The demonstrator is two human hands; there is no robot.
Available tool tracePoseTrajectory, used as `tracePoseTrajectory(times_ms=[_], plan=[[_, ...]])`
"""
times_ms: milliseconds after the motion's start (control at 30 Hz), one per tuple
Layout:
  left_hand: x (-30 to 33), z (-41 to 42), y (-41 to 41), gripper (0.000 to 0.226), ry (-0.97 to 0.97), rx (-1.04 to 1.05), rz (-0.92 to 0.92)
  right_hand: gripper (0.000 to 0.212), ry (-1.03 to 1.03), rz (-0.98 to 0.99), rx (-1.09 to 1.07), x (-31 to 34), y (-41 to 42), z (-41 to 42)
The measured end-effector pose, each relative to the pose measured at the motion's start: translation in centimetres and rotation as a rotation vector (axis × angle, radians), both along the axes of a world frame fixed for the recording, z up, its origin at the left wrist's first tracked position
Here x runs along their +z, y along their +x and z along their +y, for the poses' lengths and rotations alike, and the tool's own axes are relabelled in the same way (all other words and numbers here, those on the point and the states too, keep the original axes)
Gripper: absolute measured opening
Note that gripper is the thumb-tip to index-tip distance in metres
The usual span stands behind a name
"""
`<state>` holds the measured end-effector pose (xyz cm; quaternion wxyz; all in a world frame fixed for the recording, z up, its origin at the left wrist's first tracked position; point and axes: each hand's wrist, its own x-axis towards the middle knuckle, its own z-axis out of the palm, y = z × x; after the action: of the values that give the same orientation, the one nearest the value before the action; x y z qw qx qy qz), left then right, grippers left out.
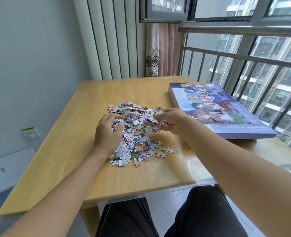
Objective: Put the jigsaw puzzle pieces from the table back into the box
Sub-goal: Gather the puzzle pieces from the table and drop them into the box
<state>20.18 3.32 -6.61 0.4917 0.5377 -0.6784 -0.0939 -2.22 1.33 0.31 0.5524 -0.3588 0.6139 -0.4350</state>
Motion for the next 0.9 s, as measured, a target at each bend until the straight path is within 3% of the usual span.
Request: tracePoseTrajectory(times_ms=[200, 367, 433, 567, 700, 800, 867, 900], plan=[[2.3, -0.1, -1.6, 0.018, -0.151, -0.047, -0.080, 0.054, -0.003, -0.110, -0.044, 1.1, -1.0, 0.1], [3.4, -0.3, -4.9, 0.020, -0.071, -0.111, -0.026, 0.035, 0.029, -0.121, 0.043, 2.0, -2.5, 0.9], [3.2, -0.5, -6.0, 0.022, 0.020, -0.113, -0.041, 0.038, 0.027, -0.093, 0.067, 2.5, -3.3, 1.1], [3.2, -0.8, -8.5, 0.039, 0.156, -0.241, -0.201, 0.046, 0.009, -0.040, 0.041, 3.4, -6.0, 1.4], [2.6, -0.5, -12.4, 0.070, 0.154, -0.436, -0.463, 0.017, 0.030, -0.072, 0.055, 4.5, -8.6, 3.2], [2.2, -0.2, -15.8, 0.049, 0.064, -0.481, -0.590, 0.030, 0.017, -0.071, 0.040, 4.8, -10.8, 3.9], [2.7, 0.2, -17.4, 0.020, 0.020, -0.530, -0.544, 0.037, 0.021, -0.080, 0.012, 5.2, -11.9, 4.4], [3.0, 0.4, -17.9, 0.021, 0.013, -0.537, -0.508, 0.034, 0.021, -0.086, 0.012, 5.5, -12.3, 4.9]])
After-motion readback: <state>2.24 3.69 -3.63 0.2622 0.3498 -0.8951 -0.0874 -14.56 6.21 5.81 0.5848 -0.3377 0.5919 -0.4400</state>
